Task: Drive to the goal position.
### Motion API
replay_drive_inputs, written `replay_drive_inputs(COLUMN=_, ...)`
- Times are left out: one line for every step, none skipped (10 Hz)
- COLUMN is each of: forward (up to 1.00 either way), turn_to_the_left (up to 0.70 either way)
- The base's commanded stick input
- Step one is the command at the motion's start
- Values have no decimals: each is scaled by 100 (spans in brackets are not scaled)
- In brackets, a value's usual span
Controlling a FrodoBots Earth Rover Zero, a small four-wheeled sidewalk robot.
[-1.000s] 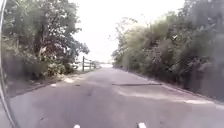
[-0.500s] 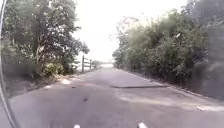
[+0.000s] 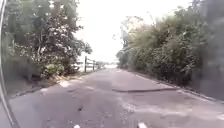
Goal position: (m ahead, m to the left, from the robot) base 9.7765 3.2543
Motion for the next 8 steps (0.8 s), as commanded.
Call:
replay_drive_inputs(forward=70, turn_to_the_left=9)
replay_drive_inputs(forward=70, turn_to_the_left=0)
replay_drive_inputs(forward=70, turn_to_the_left=0)
replay_drive_inputs(forward=70, turn_to_the_left=0)
replay_drive_inputs(forward=70, turn_to_the_left=0)
replay_drive_inputs(forward=70, turn_to_the_left=0)
replay_drive_inputs(forward=70, turn_to_the_left=0)
replay_drive_inputs(forward=70, turn_to_the_left=0)
